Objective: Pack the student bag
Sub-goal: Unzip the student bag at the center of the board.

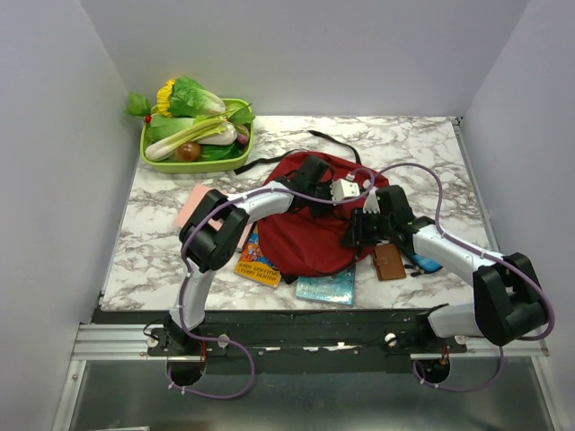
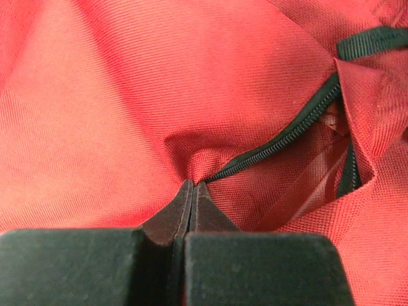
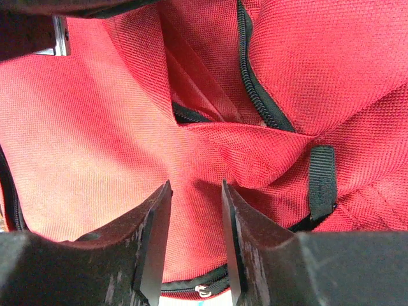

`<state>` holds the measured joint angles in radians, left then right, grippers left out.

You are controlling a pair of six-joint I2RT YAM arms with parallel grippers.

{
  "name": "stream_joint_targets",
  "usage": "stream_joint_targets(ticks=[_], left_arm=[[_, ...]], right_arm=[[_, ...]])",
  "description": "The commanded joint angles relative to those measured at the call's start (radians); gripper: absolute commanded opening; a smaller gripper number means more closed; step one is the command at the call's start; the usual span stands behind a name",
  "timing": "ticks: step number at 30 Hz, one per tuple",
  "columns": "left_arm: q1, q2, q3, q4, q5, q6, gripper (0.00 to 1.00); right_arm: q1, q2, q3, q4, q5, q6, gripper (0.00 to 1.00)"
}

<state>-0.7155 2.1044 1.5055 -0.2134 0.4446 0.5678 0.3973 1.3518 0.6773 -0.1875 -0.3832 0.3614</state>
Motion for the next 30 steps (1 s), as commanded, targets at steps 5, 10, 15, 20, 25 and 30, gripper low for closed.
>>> stream_joint_targets(ticks=[5, 10, 15, 20, 25, 30], left_arm=[[0.053, -0.082, 0.022, 0.075, 0.025, -0.284, 0.0], [0.076, -0.145, 0.025, 0.163, 0.04, -0.313, 0.0], [0.083, -0.198, 0.007, 0.174, 0.039, -0.299, 0.0], [0.097, -0.251, -0.025, 0.186, 0.023, -0.276, 0.0], [0.11, -0.276, -0.051, 0.192, 0.022, -0.244, 0.0], [0.123, -0.29, -0.06, 0.184, 0.022, -0.241, 0.0]], right_arm=[[0.012, -0.011, 0.045, -0.107, 0.032, -0.038, 0.45], [0.012, -0.006, 0.077, -0.115, 0.055, -0.036, 0.45], [0.012, -0.013, 0.111, -0.136, 0.093, -0.036, 0.45], [0.012, -0.078, 0.146, -0.277, 0.26, 0.007, 0.55], [0.012, -0.132, 0.206, -0.56, 0.5, 0.128, 0.72], [0.012, -0.167, 0.171, -0.719, 0.583, 0.286, 0.78]])
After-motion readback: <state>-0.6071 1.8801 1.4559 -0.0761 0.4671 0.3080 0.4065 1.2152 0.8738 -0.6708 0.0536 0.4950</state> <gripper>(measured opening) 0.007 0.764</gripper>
